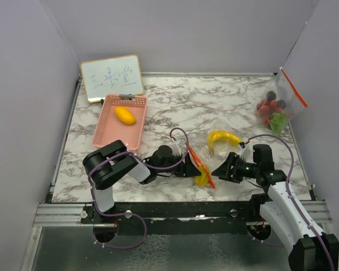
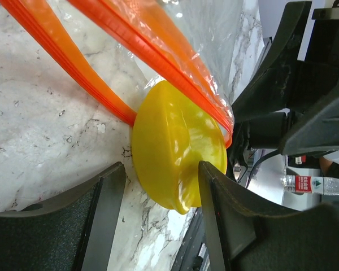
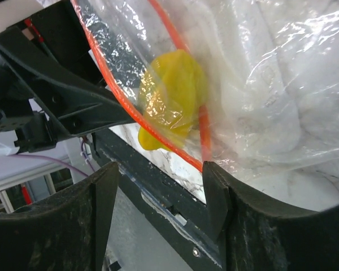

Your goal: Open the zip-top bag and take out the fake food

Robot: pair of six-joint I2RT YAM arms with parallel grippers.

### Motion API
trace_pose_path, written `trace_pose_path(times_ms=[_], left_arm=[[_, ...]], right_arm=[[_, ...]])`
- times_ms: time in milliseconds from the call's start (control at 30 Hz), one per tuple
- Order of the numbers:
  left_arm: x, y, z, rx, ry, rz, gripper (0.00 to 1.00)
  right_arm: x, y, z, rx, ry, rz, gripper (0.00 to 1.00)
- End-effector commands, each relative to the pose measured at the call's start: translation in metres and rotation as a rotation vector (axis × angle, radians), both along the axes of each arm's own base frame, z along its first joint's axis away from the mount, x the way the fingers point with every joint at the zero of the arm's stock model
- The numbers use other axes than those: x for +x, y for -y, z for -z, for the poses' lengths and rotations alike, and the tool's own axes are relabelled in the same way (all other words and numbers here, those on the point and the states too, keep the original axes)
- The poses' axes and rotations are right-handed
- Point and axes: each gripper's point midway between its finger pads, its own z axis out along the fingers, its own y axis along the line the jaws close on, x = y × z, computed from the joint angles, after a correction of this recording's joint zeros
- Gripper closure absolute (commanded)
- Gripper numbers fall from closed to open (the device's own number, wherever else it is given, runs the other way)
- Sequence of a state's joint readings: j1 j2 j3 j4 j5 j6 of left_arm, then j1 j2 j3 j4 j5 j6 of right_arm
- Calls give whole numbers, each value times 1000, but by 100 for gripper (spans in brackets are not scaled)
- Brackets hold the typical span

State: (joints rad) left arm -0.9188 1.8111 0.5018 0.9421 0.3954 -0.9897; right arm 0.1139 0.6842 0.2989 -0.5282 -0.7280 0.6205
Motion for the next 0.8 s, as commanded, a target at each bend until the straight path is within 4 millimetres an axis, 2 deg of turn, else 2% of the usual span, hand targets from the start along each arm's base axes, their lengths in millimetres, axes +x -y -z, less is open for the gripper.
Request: trace_pose_path(times_ms=[0,167,467,633,767], left_arm=[[0,1,7,14,-9,-1,42],[-1,0,8,20,-13,-6,43],[0,2,2,4,-5,2,43],[1,9,-4,-29,-14,4,43],[0,10,-3,-41,-26,4,43]], right_arm=[[-5,-12,-15,103,23,-49,37],[-11,-18,-6,173,-6,-50,36],[-5,-20,22,156,-39,-34,39],[5,-35,30,108,-42,-66,39],[10,-43,39,76,-61,-67,44]])
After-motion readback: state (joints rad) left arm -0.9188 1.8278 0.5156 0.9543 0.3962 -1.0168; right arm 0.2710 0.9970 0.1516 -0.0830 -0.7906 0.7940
